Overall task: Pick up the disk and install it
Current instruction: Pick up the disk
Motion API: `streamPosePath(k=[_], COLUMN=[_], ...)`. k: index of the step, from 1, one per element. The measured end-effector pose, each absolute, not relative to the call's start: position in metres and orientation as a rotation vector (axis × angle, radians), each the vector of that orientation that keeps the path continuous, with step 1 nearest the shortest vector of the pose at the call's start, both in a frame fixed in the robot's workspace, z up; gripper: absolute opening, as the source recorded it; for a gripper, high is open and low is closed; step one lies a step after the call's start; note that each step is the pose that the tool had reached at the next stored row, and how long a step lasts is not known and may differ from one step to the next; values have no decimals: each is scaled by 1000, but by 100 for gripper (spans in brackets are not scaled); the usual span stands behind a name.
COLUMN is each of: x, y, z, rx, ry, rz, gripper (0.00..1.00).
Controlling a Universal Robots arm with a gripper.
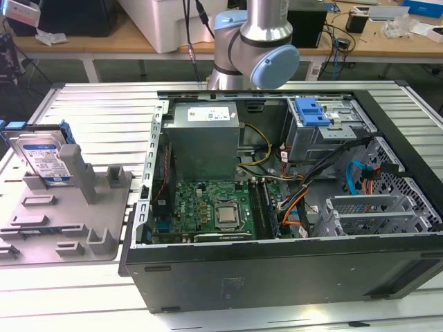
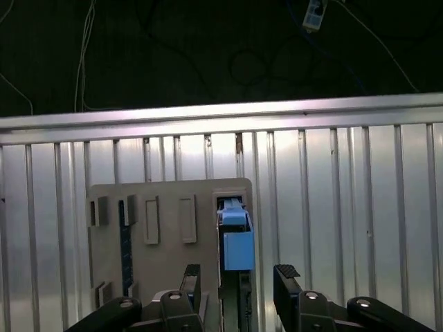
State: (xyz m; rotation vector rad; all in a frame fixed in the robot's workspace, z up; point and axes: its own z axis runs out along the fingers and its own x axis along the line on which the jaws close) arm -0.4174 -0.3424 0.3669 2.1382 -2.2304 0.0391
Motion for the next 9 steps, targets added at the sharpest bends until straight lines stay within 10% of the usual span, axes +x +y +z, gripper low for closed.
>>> streamPosePath(k=[9], x=[-422], y=[-342], z=[363], rx=[2190], ry=[-2176], rz=[46], gripper=[54])
